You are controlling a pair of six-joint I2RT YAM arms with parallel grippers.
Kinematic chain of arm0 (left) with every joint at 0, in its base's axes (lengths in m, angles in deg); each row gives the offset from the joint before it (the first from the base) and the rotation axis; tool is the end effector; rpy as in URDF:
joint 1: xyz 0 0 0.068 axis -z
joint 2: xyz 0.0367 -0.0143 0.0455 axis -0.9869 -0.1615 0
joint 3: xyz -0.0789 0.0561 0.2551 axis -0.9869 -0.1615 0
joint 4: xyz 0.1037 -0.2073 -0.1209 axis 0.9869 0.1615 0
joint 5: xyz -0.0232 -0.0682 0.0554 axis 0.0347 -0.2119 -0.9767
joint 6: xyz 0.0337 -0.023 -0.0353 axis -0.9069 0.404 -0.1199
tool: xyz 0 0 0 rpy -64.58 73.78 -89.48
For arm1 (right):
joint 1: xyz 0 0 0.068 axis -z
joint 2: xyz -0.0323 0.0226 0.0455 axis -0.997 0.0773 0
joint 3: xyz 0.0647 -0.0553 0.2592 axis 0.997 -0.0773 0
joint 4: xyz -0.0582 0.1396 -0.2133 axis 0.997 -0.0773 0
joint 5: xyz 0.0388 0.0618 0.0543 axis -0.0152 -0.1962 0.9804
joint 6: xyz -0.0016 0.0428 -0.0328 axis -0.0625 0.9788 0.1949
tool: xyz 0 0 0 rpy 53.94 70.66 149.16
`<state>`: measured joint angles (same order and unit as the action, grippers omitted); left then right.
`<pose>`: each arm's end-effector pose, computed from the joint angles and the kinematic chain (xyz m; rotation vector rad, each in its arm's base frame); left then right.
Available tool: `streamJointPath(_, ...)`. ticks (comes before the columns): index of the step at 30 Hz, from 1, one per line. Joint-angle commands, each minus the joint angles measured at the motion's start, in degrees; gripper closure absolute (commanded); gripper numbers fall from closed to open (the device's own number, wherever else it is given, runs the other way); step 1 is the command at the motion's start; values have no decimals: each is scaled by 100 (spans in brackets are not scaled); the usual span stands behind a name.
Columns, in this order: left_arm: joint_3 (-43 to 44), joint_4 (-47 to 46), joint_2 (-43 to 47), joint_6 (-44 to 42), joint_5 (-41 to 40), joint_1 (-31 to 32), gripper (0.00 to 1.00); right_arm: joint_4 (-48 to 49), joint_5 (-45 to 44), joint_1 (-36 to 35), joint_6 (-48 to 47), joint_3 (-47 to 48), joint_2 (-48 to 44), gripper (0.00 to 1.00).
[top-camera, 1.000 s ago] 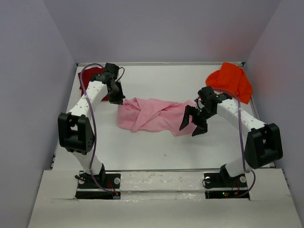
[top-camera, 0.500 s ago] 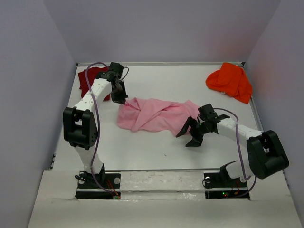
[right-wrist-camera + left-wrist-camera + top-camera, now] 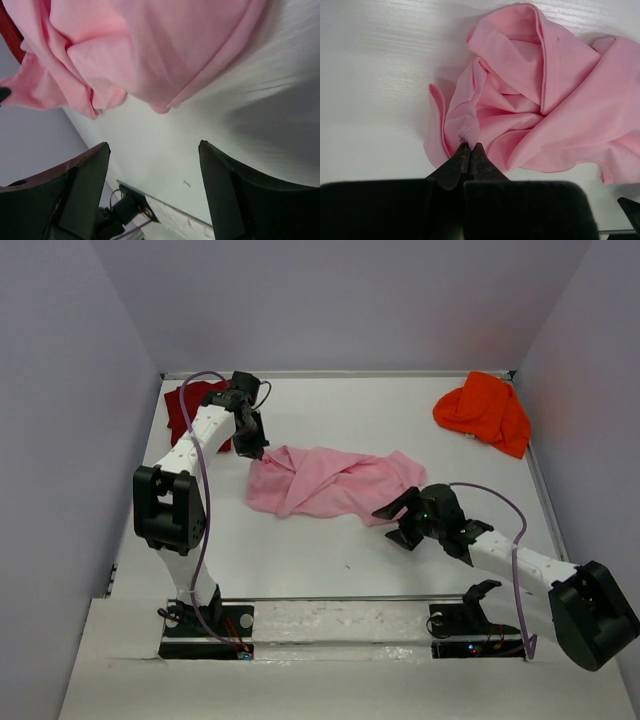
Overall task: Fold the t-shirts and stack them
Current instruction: Flatten out the tshirt
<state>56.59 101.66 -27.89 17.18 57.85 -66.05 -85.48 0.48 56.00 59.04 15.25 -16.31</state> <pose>0.3724 -0.0985 0.2756 -0.1489 2.6469 -0.2556 0.1766 0.1062 0.1630 0.9464 2.3903 1.0152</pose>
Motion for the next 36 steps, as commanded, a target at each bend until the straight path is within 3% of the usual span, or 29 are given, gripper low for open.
streamJointPath(1, -55, -9, 300, 41, 24, 20, 100, 1331, -1411, -67, 580, -635, -35, 24)
streamJointPath(4, -46, 35, 327, 24, -11, 29, 100, 1589, -1403, -67, 765, -690, 457, 25)
streamJointPath(7, 15, 105, 336, -11, -81, 29, 100, 2500, -1438, -120, 870, -742, 1107, 28)
streamJointPath(13, 147, 245, 274, -64, -117, 29, 100, 3392, -1350, -392, 1115, -199, 2757, 42)
streamJointPath(14, 165, 263, 239, -73, -117, 29, 100, 3410, -1385, -514, 1229, -85, 2909, 56)
streamJointPath(15, 191, 281, 230, -82, -117, 29, 100, 3392, -1333, -516, 1265, 143, 3050, 100)
streamJointPath(18, 235, 316, 239, -73, -117, 29, 100, 3025, -1069, -516, 1213, 521, 3324, 100)
streamJointPath(22, 95, 263, 353, 6, -301, 29, 100, 1366, -884, -516, 862, 978, 2745, 100)
streamJointPath(24, -28, 175, 423, 58, -275, 29, 100, -483, -683, -358, 564, 1321, 2237, 100)
streamJointPath(28, -90, 88, 415, 137, 22, 37, 100, -2044, -805, 333, -113, 1603, 1295, 100)
streamJointPath(32, -186, 157, 572, 251, 147, 238, 100, -2268, -306, 1572, -1114, 1560, 1099, 100)
streamJointPath(36, -432, 324, 906, 568, 313, 590, 100, -2215, 468, 1901, -2363, 2270, 2459, 100)
